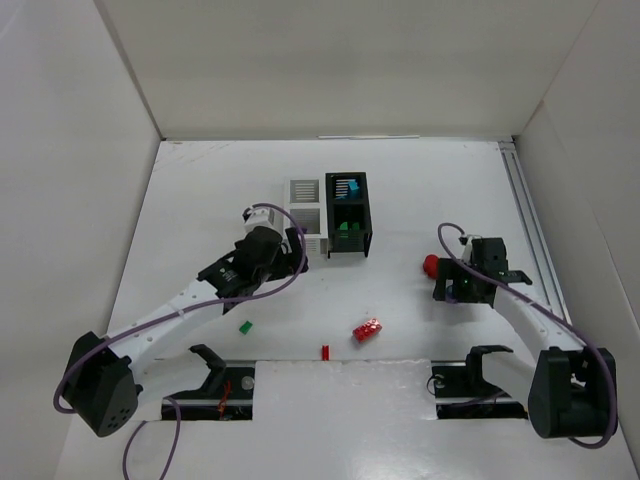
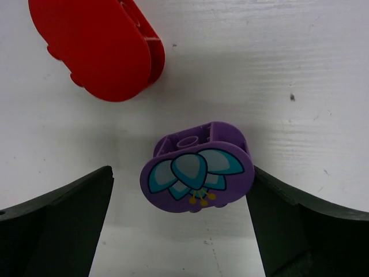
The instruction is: Sort the legos into containers by color
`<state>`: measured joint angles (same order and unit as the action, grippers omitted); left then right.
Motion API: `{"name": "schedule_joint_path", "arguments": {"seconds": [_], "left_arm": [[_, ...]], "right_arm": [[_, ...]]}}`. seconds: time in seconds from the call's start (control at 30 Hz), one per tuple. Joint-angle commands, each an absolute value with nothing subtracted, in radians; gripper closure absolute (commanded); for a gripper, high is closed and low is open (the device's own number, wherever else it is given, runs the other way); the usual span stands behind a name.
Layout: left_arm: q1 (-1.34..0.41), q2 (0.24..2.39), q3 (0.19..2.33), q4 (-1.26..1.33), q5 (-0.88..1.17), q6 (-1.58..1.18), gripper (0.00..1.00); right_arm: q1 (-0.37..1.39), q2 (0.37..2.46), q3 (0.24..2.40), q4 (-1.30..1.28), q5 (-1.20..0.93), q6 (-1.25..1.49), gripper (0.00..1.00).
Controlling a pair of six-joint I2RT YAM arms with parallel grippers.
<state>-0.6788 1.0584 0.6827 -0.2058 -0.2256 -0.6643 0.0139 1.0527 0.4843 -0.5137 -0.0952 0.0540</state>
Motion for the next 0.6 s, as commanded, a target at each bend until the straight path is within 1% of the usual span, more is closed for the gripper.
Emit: {"name": "schedule_joint_path", "arguments": {"seconds": [0.0,0.13,0.23,0.33,0.37,0.47,0.5,0.57], "left_arm": [[-0.683,1.029,0.669,-0.146,-0.196,-0.663,0.01],[-0.683,1.029,0.66,-0.137,-0.196,-0.629,0.01],[-0.683,1.039,0.66,-0.137,-0.196,-0.618,0.01],[-0.683,1.048,0.669,-0.137,-0.196,-0.618,0.01],[-0.683,1.048,0.669,-0.137,-0.196,-0.618,0.01],[-0.683,1.039,0.669,-0.155,-0.187,-0.618,0.01],[-0.683,1.026,0.669,-0.155,-0.187,-0.618,0.01],[-0.683,1.014,0.669,-0.167,-0.187,-0.618,0.01]], "right_arm": [[0.009,1.048,0.471,-0.428,-0.117,0.175,0.02],[0.009,1.006,0.46,-0.428,-0.019,0.225,0.04],[0.009,0.985,0.451,-0.407,0.008,0.236,0.06],[0.009,0.985,0.451,-0.417,0.049,0.247,0.13],[0.009,0.985,0.442,-0.408,0.058,0.247,0.16],[0.009,0.985,0.442,-0.39,0.067,0.236,0.3],[0.009,0.985,0.442,-0.39,0.067,0.236,0.38],[0.009,0.985,0.442,-0.39,0.058,0.212,0.48]]}}
